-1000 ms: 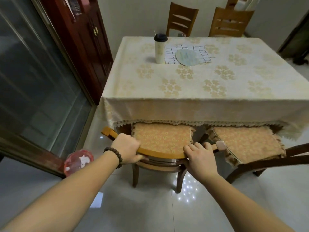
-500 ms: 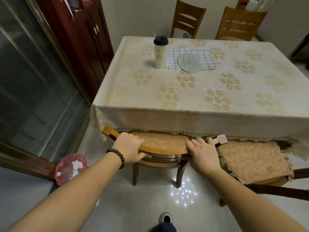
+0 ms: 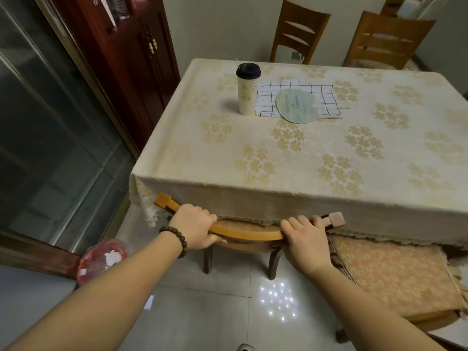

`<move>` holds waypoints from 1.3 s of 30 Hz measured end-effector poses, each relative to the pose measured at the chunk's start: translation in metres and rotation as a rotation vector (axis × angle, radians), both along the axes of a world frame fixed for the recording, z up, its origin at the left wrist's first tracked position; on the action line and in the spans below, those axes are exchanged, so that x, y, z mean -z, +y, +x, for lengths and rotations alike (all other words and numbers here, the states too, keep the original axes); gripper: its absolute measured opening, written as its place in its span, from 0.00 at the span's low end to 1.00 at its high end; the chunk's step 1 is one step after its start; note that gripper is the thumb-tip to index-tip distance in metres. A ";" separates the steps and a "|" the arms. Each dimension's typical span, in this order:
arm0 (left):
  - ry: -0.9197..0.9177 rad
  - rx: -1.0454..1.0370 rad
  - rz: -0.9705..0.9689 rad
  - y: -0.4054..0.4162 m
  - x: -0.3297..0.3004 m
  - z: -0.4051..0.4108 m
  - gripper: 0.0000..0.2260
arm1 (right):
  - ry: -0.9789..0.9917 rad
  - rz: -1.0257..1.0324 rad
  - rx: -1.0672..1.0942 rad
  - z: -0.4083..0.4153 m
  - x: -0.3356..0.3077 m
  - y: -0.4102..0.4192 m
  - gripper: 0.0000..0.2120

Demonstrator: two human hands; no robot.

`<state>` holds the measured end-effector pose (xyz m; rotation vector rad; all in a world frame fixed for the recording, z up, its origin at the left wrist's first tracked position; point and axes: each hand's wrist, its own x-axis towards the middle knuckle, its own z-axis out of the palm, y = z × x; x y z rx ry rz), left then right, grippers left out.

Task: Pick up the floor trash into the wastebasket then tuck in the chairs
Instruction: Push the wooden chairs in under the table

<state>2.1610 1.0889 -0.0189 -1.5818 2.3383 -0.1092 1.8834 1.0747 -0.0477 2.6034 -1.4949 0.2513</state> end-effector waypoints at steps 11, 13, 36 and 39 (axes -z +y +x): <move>-0.052 -0.048 0.006 -0.038 0.001 0.018 0.27 | 0.008 0.045 0.008 0.026 0.005 -0.037 0.11; -0.052 -0.060 0.000 -0.041 0.008 0.020 0.28 | 0.023 0.053 0.007 0.028 0.008 -0.042 0.11; 0.129 -0.249 -0.003 -0.049 0.013 0.040 0.41 | 0.112 0.203 0.093 0.066 0.003 -0.060 0.28; 0.174 -0.301 0.037 -0.044 0.005 0.034 0.43 | 0.097 0.248 0.078 0.064 -0.004 -0.058 0.32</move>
